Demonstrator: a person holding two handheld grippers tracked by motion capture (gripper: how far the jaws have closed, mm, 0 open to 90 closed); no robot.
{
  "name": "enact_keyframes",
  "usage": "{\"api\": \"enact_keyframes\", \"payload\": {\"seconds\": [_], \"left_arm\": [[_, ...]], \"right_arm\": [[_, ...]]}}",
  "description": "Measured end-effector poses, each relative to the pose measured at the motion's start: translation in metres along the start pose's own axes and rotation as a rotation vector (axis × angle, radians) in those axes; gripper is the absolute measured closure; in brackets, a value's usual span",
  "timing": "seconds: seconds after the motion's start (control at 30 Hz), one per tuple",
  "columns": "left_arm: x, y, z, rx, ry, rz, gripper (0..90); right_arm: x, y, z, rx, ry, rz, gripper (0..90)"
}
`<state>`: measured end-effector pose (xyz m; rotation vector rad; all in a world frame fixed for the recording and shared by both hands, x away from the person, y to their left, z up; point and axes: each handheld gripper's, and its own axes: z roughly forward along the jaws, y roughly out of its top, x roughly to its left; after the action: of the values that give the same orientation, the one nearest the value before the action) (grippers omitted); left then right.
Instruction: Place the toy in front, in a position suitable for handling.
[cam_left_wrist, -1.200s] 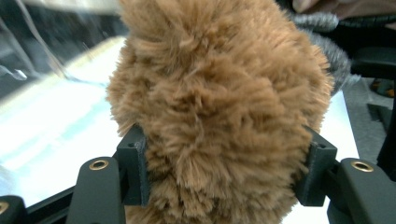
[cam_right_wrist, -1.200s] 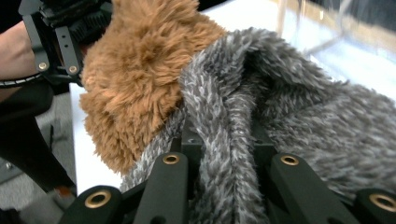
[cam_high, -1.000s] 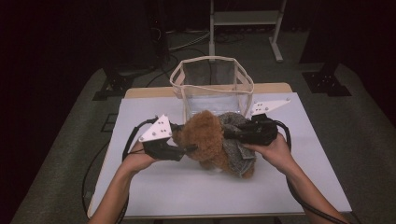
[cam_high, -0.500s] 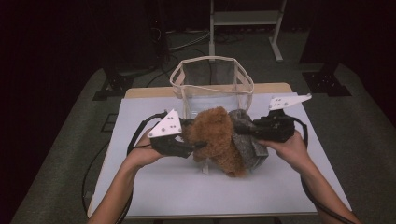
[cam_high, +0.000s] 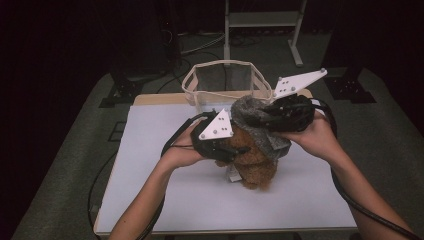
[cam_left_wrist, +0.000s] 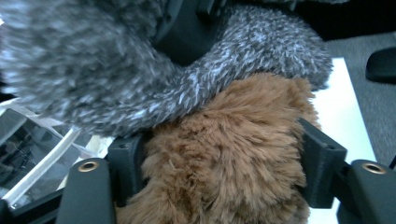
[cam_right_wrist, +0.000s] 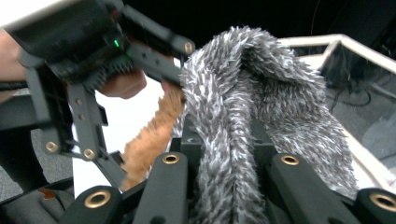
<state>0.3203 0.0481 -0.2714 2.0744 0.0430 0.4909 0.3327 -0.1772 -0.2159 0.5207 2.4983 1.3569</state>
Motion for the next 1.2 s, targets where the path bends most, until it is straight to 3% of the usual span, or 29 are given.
{"api": "enact_keyframes", "payload": {"seconds": [0.2,0.33,0.53,0.6,0.7,0.77,0.87,0.93,1.03,1.2], "left_arm": [[-0.001,-0.008,-0.003,-0.062,0.009,-0.053,18.3],[0.002,-0.017,-0.004,-0.047,0.019,-0.095,11.1],[0.001,-0.033,0.008,-0.092,-0.019,-0.171,8.0],[-0.001,-0.034,0.012,-0.125,-0.025,-0.166,16.3],[-0.004,-0.031,0.013,-0.129,-0.021,-0.154,29.1],[-0.005,-0.027,0.012,-0.130,-0.023,-0.140,32.5],[-0.005,-0.021,0.013,-0.124,-0.022,-0.123,33.7],[-0.006,-0.018,0.016,-0.122,-0.023,-0.115,33.7],[-0.008,-0.017,0.018,-0.121,-0.017,-0.113,33.7],[-0.007,-0.020,0.015,-0.121,-0.021,-0.112,34.0]], "right_arm": [[-0.015,-0.021,-0.003,-0.040,0.021,0.072,74.2],[-0.016,-0.026,-0.006,-0.052,0.010,0.079,74.1],[-0.021,-0.035,-0.011,-0.075,0.025,0.105,74.2],[-0.020,-0.037,-0.011,-0.078,0.026,0.108,74.1],[-0.020,-0.035,-0.016,-0.069,0.025,0.109,74.1],[-0.018,-0.030,-0.020,-0.052,0.022,0.090,73.8],[-0.013,-0.016,-0.024,-0.029,0.018,0.054,73.9],[-0.009,-0.007,-0.020,-0.021,0.056,0.042,73.9],[-0.002,0.002,-0.008,0.007,0.077,0.006,73.8],[-0.006,0.002,-0.013,0.019,0.050,0.003,73.7]]}}
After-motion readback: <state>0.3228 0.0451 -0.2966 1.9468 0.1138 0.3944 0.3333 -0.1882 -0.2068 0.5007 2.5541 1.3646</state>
